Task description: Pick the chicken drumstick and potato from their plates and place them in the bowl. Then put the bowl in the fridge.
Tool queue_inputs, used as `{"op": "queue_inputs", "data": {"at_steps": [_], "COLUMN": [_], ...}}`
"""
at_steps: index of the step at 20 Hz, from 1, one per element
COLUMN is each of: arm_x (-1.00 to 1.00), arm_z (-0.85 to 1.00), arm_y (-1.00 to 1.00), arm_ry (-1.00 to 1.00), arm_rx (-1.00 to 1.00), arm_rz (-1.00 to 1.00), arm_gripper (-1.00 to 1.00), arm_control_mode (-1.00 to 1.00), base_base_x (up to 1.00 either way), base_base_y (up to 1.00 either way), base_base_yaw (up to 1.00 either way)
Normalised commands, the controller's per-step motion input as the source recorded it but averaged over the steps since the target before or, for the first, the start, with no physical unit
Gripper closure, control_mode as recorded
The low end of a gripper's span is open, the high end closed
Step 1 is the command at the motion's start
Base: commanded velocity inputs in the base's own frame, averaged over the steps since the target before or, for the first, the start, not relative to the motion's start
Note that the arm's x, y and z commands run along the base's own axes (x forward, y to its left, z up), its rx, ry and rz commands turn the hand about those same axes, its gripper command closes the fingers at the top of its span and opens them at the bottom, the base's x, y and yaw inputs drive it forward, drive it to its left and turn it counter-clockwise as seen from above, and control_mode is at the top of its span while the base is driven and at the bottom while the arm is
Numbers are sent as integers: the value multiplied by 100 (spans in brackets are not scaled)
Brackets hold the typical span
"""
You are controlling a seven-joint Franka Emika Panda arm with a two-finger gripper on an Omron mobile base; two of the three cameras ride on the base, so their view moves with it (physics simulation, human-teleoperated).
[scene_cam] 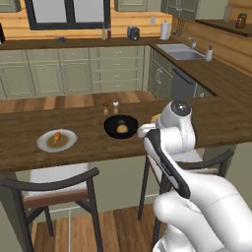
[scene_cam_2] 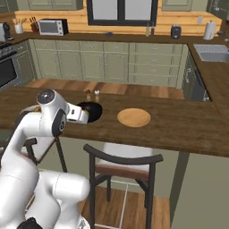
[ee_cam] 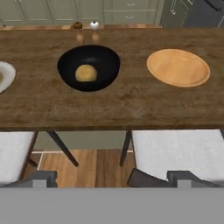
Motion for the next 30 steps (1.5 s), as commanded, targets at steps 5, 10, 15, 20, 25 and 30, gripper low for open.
{"op": "queue_inputs", "data": {"at_steps": [5, 10, 15, 20, 25, 30], "arm_x": [0, 0, 0, 0, 20, 100], "arm_z": [0, 0, 0, 0, 0, -9], "arm_y": [0, 0, 0, 0, 0, 7], "arm_ry": [0, 0, 0, 0, 2, 23], "arm_rx": [0, 0, 0, 0, 0, 0], "arm_rz": [0, 0, 0, 0, 0, 0], "arm_gripper": [-100, -100, -100, -100, -100, -100], "arm_control_mode": [100, 100, 100, 100, -100, -100], "base_base_x": [-67, -12, 50, 99, 80, 0], "base_base_y": [83, 100, 88, -2, 0, 0], "base_base_yaw": [0, 0, 0, 0, 0, 0]}}
